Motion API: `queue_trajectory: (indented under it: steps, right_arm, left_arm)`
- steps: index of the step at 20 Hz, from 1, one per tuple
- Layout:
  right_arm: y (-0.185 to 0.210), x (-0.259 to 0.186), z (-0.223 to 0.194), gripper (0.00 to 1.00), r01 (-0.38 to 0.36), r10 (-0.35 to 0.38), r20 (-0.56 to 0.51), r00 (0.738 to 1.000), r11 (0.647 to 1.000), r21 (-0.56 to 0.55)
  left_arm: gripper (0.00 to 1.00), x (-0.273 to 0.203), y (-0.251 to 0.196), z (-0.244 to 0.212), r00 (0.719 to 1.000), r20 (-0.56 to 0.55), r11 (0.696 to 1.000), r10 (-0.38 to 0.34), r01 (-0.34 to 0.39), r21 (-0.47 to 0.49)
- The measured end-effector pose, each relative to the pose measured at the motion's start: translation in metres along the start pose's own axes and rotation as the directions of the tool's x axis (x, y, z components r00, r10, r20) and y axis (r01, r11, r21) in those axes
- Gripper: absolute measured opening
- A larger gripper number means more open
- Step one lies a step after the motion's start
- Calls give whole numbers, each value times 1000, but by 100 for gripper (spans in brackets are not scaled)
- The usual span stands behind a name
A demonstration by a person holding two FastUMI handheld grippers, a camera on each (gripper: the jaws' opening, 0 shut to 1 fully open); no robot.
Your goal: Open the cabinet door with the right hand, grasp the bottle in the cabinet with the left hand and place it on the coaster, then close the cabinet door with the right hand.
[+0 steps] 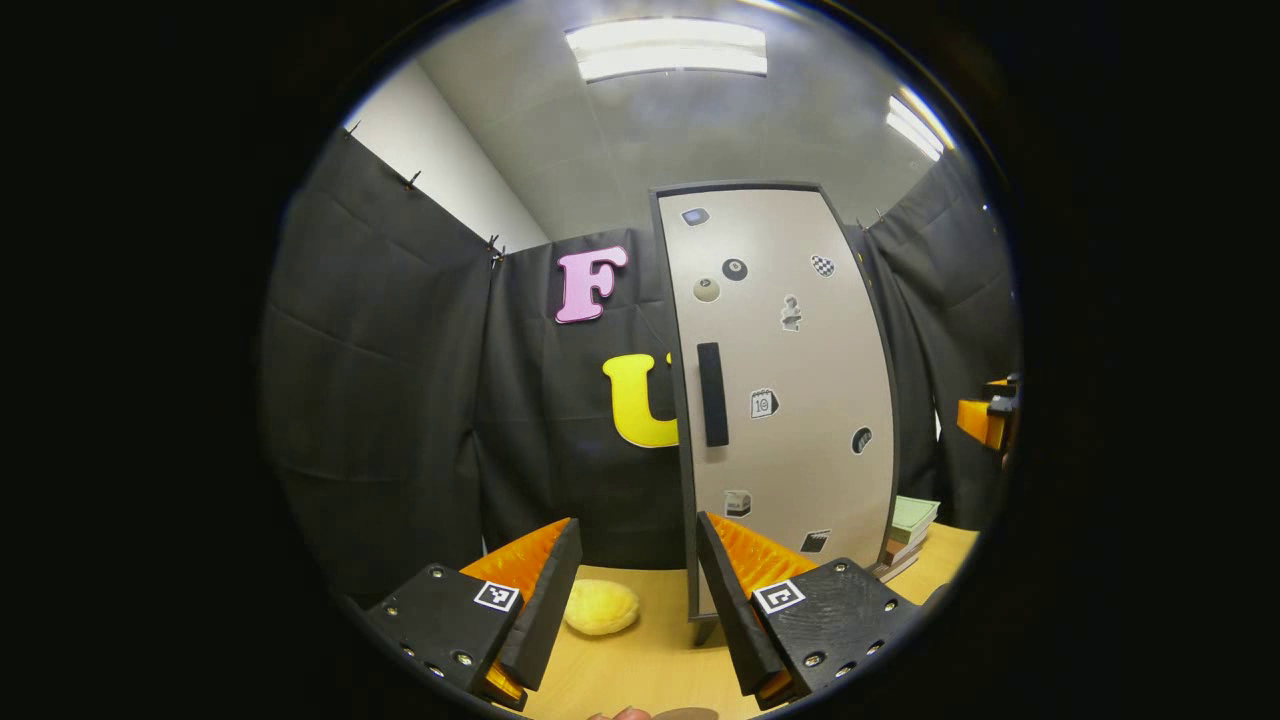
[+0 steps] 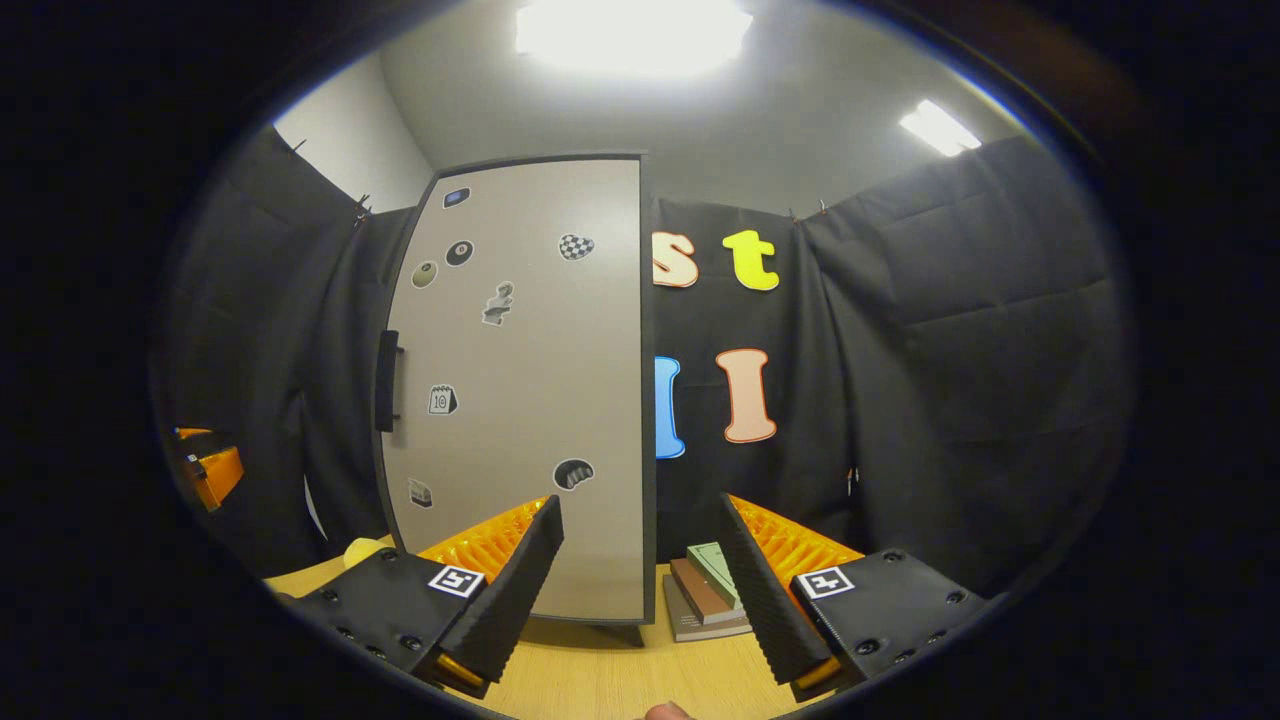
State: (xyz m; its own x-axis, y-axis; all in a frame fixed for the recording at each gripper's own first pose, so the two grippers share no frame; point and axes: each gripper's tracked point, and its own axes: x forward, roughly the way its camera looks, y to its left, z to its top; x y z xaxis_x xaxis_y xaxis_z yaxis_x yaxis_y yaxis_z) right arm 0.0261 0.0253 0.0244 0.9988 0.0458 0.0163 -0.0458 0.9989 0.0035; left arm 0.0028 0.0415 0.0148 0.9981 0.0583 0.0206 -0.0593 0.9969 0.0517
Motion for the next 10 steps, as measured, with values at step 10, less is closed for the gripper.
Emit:
queue_trajectory:
  steps: [10]
  right_arm:
    - [79, 41, 28, 98, -119, 119, -2, 993, 992, -31]
  left_arm:
    - [65, -19, 86, -28, 991, -49, 992, 127, -126, 19]
